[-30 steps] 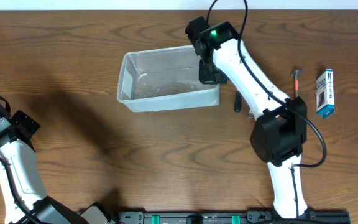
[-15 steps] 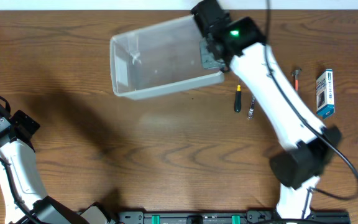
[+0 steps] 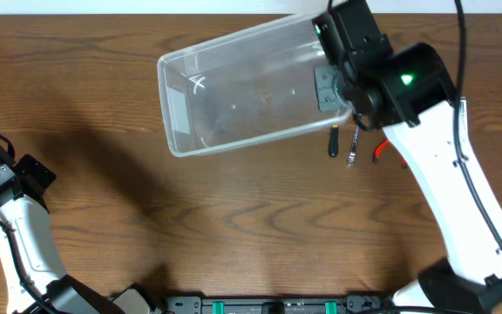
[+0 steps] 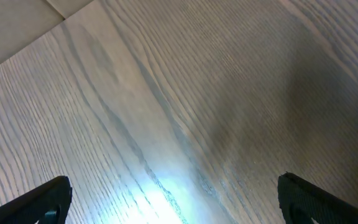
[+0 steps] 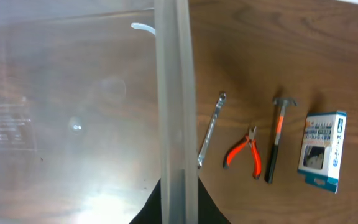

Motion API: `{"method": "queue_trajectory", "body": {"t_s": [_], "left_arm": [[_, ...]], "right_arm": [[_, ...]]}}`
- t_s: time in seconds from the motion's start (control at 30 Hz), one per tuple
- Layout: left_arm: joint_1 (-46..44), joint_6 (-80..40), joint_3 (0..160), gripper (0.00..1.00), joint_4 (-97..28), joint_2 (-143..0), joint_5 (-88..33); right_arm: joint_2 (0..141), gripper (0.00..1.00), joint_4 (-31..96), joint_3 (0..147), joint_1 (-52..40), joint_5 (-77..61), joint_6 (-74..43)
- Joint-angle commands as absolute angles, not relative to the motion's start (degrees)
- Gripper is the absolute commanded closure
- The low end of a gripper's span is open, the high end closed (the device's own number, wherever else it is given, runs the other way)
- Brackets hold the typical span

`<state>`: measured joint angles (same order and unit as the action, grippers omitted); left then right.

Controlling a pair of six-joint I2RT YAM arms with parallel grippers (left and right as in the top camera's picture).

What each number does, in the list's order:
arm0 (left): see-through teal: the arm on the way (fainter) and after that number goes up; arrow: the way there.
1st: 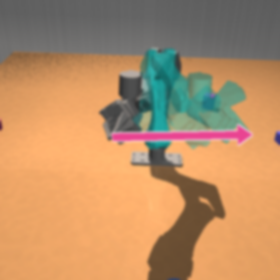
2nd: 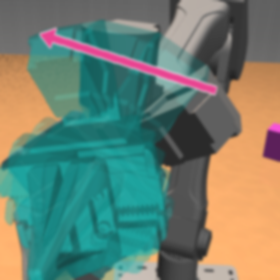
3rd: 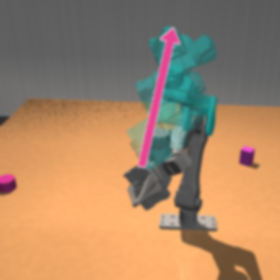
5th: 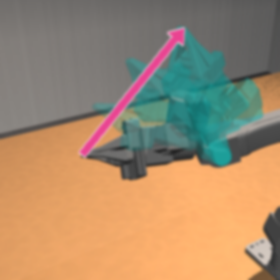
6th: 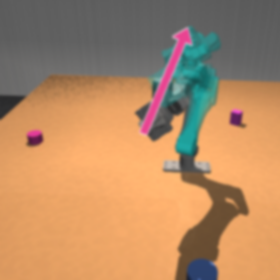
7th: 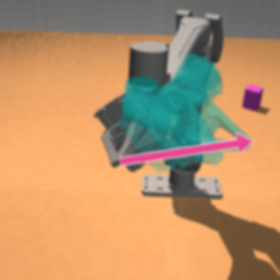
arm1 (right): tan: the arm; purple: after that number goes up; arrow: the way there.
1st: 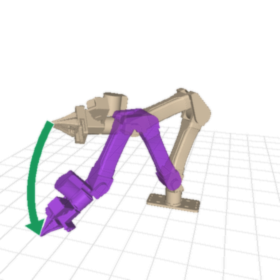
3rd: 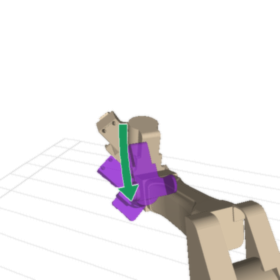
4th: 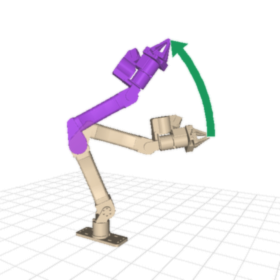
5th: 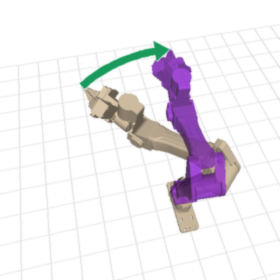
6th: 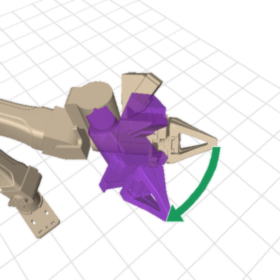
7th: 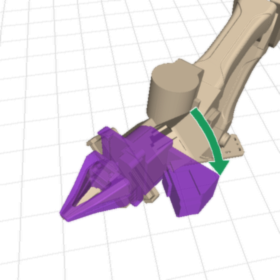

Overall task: Pack container
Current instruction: 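Drag the clear container rightward to the table center with right gripper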

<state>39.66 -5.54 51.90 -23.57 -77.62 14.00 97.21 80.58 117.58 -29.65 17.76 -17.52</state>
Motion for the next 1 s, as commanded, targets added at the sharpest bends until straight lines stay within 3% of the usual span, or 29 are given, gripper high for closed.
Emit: {"method": "queue_trajectory", "body": {"t_s": [0.0, 0.23, 0.47, 0.7, 0.97], "left_arm": [[39.9, -4.8, 53.65, 0.02, -23.53, -77.91, 15.07], [39.9, -4.8, 53.65, 0.02, -23.53, -77.91, 15.07], [39.9, -4.8, 53.65, 0.02, -23.53, -77.91, 15.07], [39.9, -4.8, 53.65, 0.02, -23.53, -77.91, 15.07], [39.9, -4.8, 53.65, 0.02, -23.53, -77.91, 15.07]], "right_arm": [[89.36, 0.98, 79.24, 110.41, -29.65, 16.69, -16.88], [79.09, 0.99, 64.14, 88.73, -29.65, 14.52, -17.06], [82.24, 0.99, 51.24, 76.31, -29.65, 12.03, -33.85], [91.68, 0.99, 47.05, 74.72, -29.67, 10.11, -41.74], [102.28, 0.99, 40.53, 74.74, -28.25, 4.73, -36.1]]}}
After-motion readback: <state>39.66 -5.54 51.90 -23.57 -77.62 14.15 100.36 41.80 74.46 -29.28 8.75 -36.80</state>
